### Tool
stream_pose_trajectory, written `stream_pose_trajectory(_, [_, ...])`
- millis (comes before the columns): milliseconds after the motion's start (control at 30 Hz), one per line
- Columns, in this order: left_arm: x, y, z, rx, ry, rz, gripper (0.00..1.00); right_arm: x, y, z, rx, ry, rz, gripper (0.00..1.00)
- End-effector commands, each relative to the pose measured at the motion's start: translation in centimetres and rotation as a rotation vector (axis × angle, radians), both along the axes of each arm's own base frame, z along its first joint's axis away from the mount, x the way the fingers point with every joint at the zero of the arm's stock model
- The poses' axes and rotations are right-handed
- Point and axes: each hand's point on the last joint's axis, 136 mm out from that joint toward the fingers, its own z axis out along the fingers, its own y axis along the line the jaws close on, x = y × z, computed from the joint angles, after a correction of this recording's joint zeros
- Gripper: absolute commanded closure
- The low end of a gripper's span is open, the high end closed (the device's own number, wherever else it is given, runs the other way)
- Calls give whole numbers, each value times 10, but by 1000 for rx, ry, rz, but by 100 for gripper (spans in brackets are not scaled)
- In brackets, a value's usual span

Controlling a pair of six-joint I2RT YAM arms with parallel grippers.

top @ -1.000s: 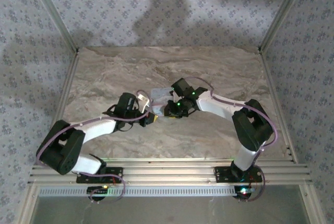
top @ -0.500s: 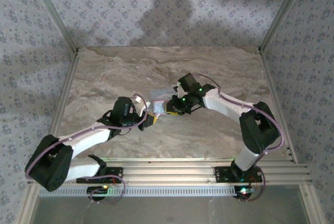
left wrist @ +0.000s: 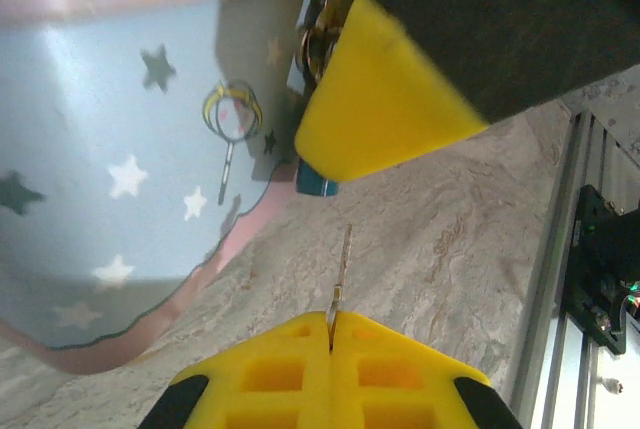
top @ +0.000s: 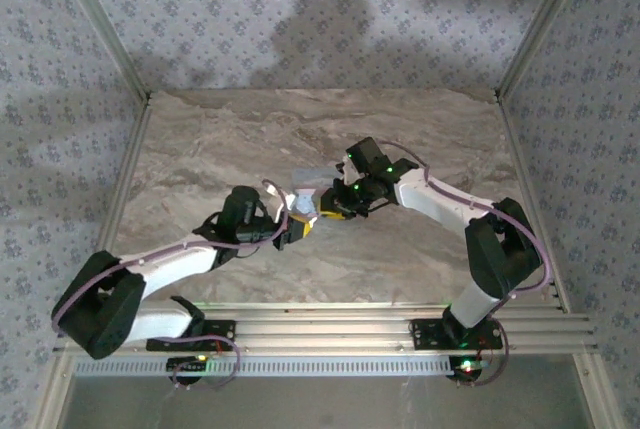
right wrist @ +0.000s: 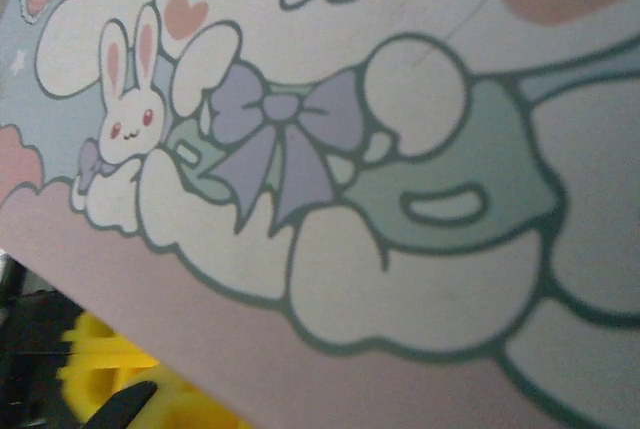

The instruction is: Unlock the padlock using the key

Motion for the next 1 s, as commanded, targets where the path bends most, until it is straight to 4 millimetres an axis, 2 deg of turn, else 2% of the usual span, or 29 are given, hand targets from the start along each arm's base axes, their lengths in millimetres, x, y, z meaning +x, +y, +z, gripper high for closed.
stream_pose_trajectory(0, [2,-10,13,-60,-12,-25,100,8,11,39,102,-76,8,100])
stream_pose_trajectory(233, [2,-11,6,-54,-1,-29,100,7,7,38,101,-75,2,100])
stream_pose_trajectory(567, [2,-12,11,-77,-20,-27,100,4,8,39,123,-62,9,100])
stream_pose_trajectory(967, [15,-9,13,-62,-56,31,100,-1,3,43,145,-34,10,100])
